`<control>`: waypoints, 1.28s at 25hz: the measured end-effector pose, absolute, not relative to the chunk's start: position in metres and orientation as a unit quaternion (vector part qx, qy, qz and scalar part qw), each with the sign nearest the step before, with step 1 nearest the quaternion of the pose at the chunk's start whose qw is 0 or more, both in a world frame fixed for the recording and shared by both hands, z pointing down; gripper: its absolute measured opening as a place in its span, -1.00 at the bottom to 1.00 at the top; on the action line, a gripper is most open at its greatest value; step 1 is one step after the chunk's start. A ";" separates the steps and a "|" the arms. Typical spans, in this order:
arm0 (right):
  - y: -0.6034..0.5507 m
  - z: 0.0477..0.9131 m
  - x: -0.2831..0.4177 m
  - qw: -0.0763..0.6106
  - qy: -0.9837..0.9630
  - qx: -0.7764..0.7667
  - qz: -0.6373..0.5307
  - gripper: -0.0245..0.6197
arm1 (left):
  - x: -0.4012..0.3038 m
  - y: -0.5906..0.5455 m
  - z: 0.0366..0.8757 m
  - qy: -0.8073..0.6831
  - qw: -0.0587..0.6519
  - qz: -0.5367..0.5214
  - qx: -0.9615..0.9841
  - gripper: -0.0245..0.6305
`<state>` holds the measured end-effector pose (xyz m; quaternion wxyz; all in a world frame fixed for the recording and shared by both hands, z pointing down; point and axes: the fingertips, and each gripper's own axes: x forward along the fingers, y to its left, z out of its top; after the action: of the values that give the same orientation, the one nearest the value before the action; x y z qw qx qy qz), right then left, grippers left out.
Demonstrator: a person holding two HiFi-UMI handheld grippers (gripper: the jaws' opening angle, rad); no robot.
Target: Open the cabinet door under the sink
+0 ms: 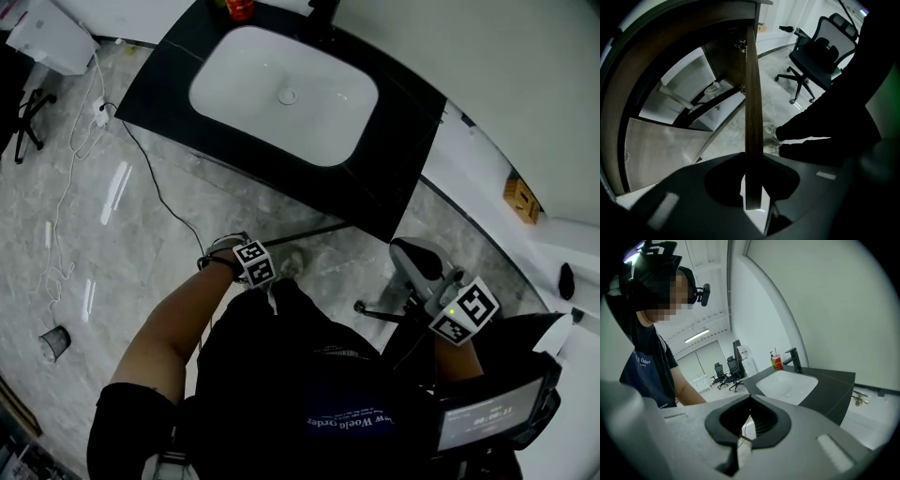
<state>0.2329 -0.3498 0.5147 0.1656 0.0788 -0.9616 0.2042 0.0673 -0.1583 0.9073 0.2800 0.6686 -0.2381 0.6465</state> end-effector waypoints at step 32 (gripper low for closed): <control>-0.338 0.485 0.280 0.173 -0.966 -0.031 0.187 -0.92 | 0.177 -0.090 0.906 -0.339 0.434 0.560 0.619 -0.70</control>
<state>0.2800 -0.3384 0.4854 0.1734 -0.0312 -0.9663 0.1874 0.1768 -0.0899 0.9060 0.4342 0.6193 -0.3385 0.5598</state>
